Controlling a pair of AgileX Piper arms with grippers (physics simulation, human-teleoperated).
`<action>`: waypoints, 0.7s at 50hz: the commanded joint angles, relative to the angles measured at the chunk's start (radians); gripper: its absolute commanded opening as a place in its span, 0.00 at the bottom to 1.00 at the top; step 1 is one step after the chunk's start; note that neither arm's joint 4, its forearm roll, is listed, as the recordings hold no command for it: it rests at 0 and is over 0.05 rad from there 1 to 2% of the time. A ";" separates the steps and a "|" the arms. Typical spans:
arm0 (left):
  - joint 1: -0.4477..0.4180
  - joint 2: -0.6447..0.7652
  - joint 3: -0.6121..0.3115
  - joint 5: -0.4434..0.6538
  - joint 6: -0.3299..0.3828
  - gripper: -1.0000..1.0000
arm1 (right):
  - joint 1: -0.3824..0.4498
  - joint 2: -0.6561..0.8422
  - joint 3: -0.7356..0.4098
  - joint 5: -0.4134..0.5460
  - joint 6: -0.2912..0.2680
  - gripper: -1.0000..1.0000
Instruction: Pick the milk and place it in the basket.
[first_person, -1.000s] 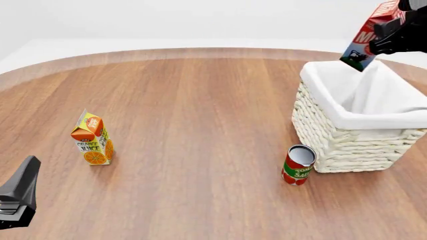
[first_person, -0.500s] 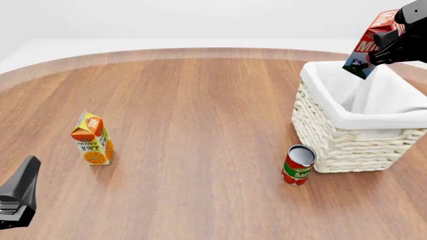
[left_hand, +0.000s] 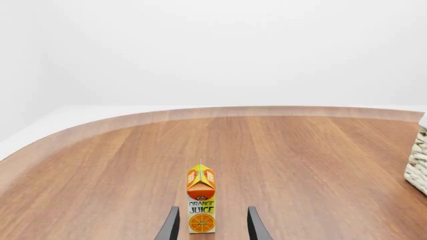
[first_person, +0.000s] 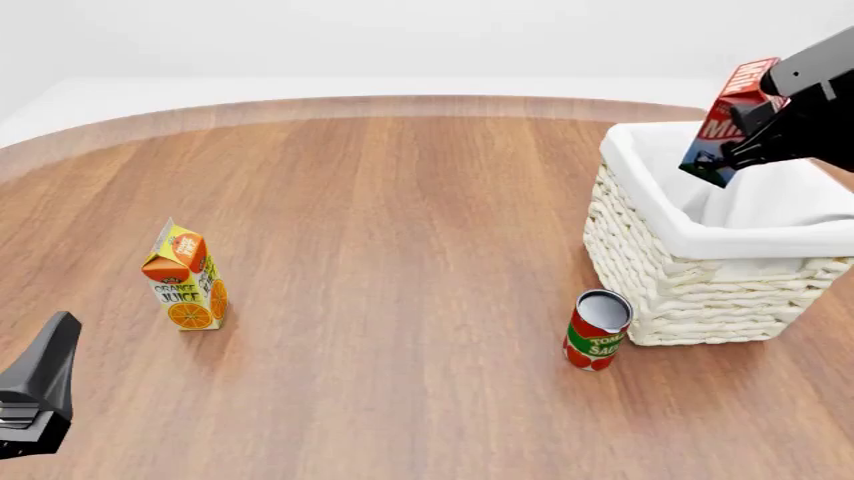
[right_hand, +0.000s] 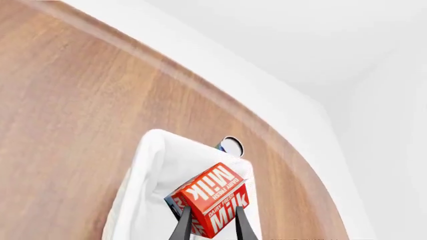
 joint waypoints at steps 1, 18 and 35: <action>0.000 0.000 0.000 0.000 0.000 1.00 | -0.004 -0.012 0.004 -0.020 -0.012 0.00; 0.000 0.000 0.000 0.000 0.000 1.00 | 0.017 -0.014 0.007 -0.007 -0.042 0.00; 0.000 0.000 0.000 0.000 0.000 1.00 | 0.043 0.045 0.012 -0.026 -0.092 0.00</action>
